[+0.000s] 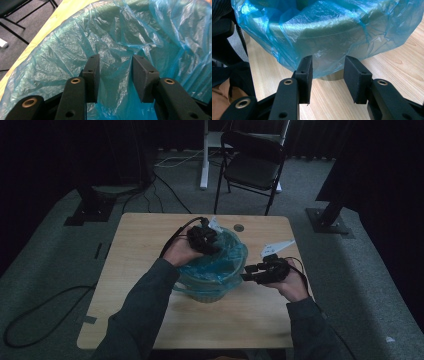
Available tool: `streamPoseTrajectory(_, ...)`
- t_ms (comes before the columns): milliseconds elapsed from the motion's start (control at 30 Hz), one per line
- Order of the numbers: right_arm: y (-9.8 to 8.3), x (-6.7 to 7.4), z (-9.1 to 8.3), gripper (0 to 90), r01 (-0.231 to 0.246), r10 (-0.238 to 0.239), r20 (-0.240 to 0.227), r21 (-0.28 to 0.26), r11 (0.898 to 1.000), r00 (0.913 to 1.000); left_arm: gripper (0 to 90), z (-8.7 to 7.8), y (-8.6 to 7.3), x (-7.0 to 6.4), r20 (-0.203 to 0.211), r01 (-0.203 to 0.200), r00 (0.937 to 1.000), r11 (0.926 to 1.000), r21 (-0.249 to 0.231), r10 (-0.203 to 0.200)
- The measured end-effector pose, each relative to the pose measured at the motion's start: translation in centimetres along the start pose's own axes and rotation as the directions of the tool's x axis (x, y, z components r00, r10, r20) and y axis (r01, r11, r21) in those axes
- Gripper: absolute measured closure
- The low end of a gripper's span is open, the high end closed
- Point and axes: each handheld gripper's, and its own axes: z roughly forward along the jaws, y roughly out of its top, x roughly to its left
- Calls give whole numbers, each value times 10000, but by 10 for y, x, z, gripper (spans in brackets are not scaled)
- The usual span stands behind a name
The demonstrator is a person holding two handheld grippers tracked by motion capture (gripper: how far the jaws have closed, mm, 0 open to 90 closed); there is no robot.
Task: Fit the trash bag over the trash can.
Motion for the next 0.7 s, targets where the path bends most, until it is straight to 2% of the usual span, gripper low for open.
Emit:
streamPoseTrajectory(300, 0, 0, 1, 587, 43, -43, -35, 41, 10000, 10000, 574, 12, 3, -4, -390, -448, 9981, 9958, 800, 481)
streamPoseTrajectory(433, 0, 0, 1, 586, 54, -54, -34, 50, 10000, 10000, 573, 14, 3, -4, -488, -533, 9971, 9938, 974, 583)
streamPoseTrajectory(700, 0, 1, 1, 585, 63, -63, -45, 36, 10000, 10000, 568, 20, 4, -9, -722, -908, 9921, 9841, 1524, 1027)
